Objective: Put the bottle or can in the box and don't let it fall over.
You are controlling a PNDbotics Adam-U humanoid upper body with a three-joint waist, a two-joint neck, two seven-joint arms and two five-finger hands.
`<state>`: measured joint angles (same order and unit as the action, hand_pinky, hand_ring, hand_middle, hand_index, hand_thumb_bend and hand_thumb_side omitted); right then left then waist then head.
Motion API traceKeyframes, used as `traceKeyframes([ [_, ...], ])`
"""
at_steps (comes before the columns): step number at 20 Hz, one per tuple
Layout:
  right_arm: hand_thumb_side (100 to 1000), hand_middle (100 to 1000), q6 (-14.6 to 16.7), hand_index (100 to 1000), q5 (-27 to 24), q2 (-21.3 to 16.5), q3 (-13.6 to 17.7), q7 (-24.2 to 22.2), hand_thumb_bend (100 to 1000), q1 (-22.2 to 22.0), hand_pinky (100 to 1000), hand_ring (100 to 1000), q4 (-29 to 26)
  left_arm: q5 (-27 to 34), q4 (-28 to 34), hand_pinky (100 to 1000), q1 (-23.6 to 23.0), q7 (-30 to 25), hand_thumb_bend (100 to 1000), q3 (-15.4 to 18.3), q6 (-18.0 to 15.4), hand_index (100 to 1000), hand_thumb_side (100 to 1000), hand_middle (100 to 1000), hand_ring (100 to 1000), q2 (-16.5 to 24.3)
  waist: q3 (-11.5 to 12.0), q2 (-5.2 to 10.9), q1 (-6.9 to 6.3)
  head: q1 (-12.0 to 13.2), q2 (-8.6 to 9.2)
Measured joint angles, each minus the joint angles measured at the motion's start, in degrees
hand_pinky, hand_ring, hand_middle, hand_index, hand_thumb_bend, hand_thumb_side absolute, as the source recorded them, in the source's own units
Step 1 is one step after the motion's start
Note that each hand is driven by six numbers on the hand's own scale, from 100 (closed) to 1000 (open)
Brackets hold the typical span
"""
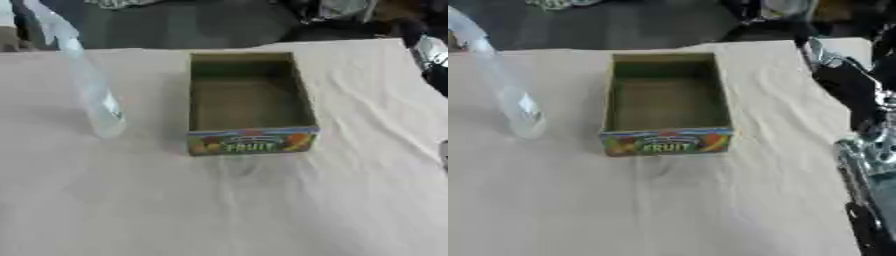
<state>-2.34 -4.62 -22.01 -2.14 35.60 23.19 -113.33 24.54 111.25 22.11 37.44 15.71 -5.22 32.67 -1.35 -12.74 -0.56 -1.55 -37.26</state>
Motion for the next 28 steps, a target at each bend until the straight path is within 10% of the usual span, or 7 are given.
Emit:
traceKeyframes([
  [13, 100, 883, 0.0, 854, 0.0, 0.0, 0.0, 0.0, 657, 0.02, 892, 727, 0.0, -6.75, 1.01, 1000, -0.61, 2.92, 329, -2.06, 2.9, 968, 893, 1000, 1000, -1.18, -0.05, 0.0, -0.02, 0.02, 0.06],
  [15, 100, 883, 0.0, 854, 0.0, 0.0, 0.0, 0.0, 652, 0.02, 893, 728, 0.0, -6.67, 0.67, 476, -0.97, 3.44, 458, -2.04, 3.42, 1000, 989, 916, 652, -1.48, -0.05, 0.0, -0.03, 0.01, 0.06],
  [18, 100, 883, 0.0, 854, 0.0, 0.0, 0.0, 0.0, 656, 0.03, 892, 728, 0.0, -5.78, -1.18, 142, -0.99, 5.01, 533, -1.72, 4.98, 1000, 1000, 707, 429, -1.52, -0.05, 0.0, -0.03, 0.01, 0.09],
  [28, 100, 879, 0.16, 853, 0.0, 0.01, 0.02, 0.11, 658, 0.5, 896, 729, 0.0, 1.65, -9.37, 100, -0.23, 6.51, 781, -7.13, 12.84, 1000, 1000, 257, 100, -8.58, -0.64, 0.0, -0.01, 0.49, 0.14],
])
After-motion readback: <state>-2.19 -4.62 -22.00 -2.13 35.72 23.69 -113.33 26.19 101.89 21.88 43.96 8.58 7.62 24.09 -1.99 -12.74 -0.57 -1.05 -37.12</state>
